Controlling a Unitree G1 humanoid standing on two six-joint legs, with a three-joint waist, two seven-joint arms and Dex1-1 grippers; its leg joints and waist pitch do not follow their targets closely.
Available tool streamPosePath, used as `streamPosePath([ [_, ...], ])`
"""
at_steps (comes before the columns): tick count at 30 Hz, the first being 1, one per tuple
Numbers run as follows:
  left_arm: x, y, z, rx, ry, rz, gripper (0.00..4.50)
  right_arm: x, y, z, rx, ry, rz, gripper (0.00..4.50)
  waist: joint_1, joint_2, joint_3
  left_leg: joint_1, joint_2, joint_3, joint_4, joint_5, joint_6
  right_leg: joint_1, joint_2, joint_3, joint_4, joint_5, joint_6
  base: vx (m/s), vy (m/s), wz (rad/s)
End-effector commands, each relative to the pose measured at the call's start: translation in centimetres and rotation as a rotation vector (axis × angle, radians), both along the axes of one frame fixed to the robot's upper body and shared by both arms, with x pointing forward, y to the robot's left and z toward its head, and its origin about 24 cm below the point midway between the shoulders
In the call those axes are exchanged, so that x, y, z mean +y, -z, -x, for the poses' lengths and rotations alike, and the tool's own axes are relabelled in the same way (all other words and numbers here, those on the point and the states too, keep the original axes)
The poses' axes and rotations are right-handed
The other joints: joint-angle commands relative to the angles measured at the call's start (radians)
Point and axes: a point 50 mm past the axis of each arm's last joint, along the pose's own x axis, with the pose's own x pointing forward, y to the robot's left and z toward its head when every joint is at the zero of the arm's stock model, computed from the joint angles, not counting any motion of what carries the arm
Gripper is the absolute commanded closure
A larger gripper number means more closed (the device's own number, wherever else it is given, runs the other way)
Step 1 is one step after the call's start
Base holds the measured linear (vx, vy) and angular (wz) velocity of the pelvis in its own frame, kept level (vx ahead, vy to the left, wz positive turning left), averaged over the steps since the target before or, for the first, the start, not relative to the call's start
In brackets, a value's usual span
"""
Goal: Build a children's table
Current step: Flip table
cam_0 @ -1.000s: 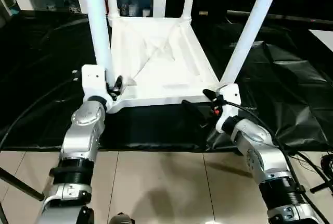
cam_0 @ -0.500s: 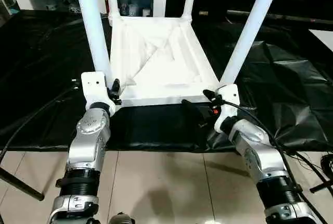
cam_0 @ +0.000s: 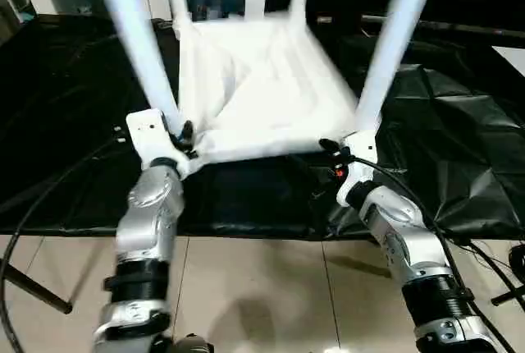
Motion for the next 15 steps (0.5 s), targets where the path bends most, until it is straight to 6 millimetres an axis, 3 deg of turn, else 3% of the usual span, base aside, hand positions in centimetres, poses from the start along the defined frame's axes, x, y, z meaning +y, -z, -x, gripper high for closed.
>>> streamPosePath([
  [1,-0.4,-1.9,-0.4,-0.074,-0.014,0.126,2.32,-0.3,-0.3,-0.3,0.011,0.0,-0.028,0.0,0.006,-0.011,-0.077,0.005,0.035,-0.004,-0.063,-0.057,0.059,0.054,-0.08,0.045,-0.07,0.044,-0.228,0.0,0.0,0.0],
  [2,-0.5,-2.0,-0.4,-0.075,-0.011,0.125,2.32,-0.3,-0.3,-0.3,0.012,0.003,-0.035,0.0,0.004,-0.01,-0.079,0.006,0.036,-0.006,-0.062,-0.036,0.065,0.053,-0.078,0.044,-0.068,0.077,-0.222,0.0,0.0,0.0],
  [3,-0.6,-2.0,-0.5,-0.078,-0.006,0.121,2.33,-0.3,-0.4,-0.3,0.014,0.008,-0.045,0.0,0.003,-0.016,-0.079,0.007,0.037,-0.005,-0.062,-0.03,0.069,0.053,-0.078,0.044,-0.068,0.09,-0.221,0.0,0.0,0.0],
  [6,-1.6,-2.3,-0.4,-0.086,0.027,0.109,2.35,-0.7,-0.8,-1.2,0.048,0.091,-0.156,0.0,0.002,-0.019,-0.083,0.009,0.037,-0.004,-0.059,-0.006,0.083,0.052,-0.077,0.045,-0.06,0.142,-0.226,0.0,0.0,0.0],
  [10,-2.1,-2.4,-0.5,-0.086,0.044,0.116,2.36,-0.8,-1.4,-2.9,0.108,0.187,-0.344,0.0,0.005,-0.016,-0.089,0.008,0.036,0.001,-0.051,0.047,0.106,0.047,-0.074,0.043,-0.05,0.222,-0.247,0.0,0.0,0.0],
  [12,-2.3,-2.4,-0.6,-0.085,0.053,0.124,2.36,-0.7,-1.4,-3.9,0.15,0.233,-0.417,0.0,0.009,-0.009,-0.089,0.01,0.037,0.002,-0.051,0.036,0.101,0.046,-0.076,0.042,-0.049,0.218,-0.258,0.0,0.0,0.0],
  [15,-2.7,-2.4,-0.6,-0.084,0.071,0.131,2.36,-0.1,-1.4,-4.8,0.19,0.247,-0.483,0.0,0.009,-0.012,-0.09,0.009,0.038,0.004,-0.05,0.033,0.094,0.046,-0.076,0.042,-0.046,0.229,-0.263,0.0,0.0,0.0],
])
